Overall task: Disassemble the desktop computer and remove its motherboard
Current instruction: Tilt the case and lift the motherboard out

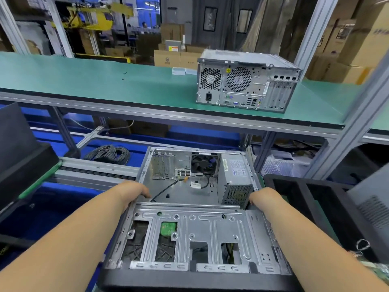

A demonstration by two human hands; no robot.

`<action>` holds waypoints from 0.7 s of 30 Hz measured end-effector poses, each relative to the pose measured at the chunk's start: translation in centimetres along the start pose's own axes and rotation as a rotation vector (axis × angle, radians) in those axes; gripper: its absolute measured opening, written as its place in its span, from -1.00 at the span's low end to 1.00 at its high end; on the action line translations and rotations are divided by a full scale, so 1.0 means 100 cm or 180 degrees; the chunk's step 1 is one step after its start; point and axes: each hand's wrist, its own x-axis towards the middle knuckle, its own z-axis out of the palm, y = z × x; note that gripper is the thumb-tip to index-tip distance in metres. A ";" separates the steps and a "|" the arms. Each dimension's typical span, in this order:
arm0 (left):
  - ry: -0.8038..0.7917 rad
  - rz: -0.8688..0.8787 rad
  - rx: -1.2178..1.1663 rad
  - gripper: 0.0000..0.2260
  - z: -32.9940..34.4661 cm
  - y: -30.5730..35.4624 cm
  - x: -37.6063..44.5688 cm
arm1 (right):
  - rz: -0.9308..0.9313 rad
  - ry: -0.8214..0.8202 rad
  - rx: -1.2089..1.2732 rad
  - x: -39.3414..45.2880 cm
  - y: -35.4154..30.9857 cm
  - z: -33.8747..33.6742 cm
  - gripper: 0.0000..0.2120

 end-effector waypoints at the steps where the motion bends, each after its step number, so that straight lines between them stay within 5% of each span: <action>1: 0.0020 -0.0014 0.0022 -0.48 0.001 0.002 0.002 | 0.0091 0.0044 -0.0003 0.000 -0.004 -0.001 -0.74; 14: -0.0268 -0.0267 -0.0502 -0.82 -0.012 -0.009 0.013 | 0.0155 0.0102 0.0385 0.009 0.005 -0.004 -0.82; 21: -0.0282 0.0384 -0.0701 -0.64 -0.024 0.022 0.017 | -0.0126 0.0661 0.1363 0.010 0.024 -0.017 -0.93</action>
